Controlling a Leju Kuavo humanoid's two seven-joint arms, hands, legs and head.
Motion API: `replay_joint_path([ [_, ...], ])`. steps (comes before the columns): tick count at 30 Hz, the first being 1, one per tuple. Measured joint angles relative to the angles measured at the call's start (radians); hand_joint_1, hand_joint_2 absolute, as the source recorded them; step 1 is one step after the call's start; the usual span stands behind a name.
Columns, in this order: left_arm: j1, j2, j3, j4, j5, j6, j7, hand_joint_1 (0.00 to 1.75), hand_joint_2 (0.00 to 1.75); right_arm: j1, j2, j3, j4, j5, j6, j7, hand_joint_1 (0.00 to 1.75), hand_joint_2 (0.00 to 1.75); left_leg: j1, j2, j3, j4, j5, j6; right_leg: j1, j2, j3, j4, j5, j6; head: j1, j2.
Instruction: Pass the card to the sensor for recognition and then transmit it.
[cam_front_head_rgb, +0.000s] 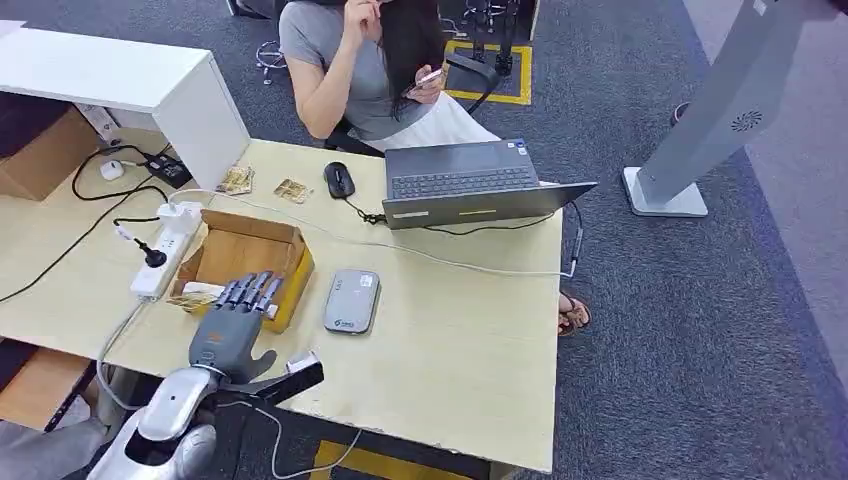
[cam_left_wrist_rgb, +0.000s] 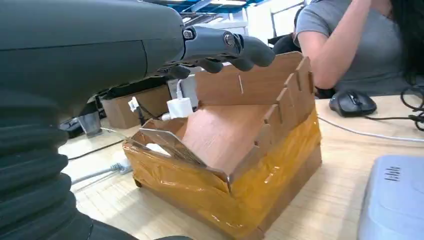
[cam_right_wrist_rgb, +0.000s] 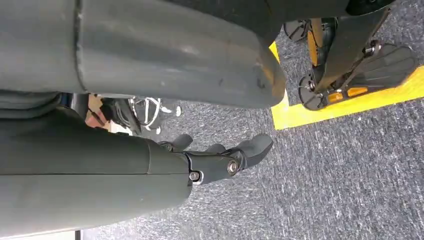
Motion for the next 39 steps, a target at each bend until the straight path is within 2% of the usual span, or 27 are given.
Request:
replay_joint_path([
  [12, -0.003, 0.002, 0.042, 0.003, 0.007, -0.016, 0.009, 0.0, 1.75, 0.0, -0.003, 0.0, 0.0, 0.016, 0.008, 0.009, 0.0, 0.0, 0.0, 0.0, 0.0, 0.0, 0.0, 0.0, 0.0, 0.0, 0.0, 0.0, 0.0, 0.0, 0.0, 0.0],
  [20, -0.032, 0.002, 0.098, 0.034, 0.018, -0.023, 0.02, 0.0, 1.75, 0.0, -0.003, 0.0, 0.0, 0.032, 0.01, 0.011, 0.0, 0.0, 0.0, 0.0, 0.0, 0.0, 0.0, 0.0, 0.0, 0.0, 0.0, 0.0, 0.0, 0.0, 0.0, 0.0],
  [39, -0.059, 0.002, 0.141, 0.081, 0.031, -0.047, 0.04, 0.0, 1.75, -0.001, -0.005, 0.0, 0.0, 0.051, 0.021, 0.017, 0.0, 0.0, 0.0, 0.0, 0.0, 0.0, 0.0, 0.0, 0.0, 0.0, 0.0, 0.0, 0.0, 0.0, 0.0, 0.0],
])
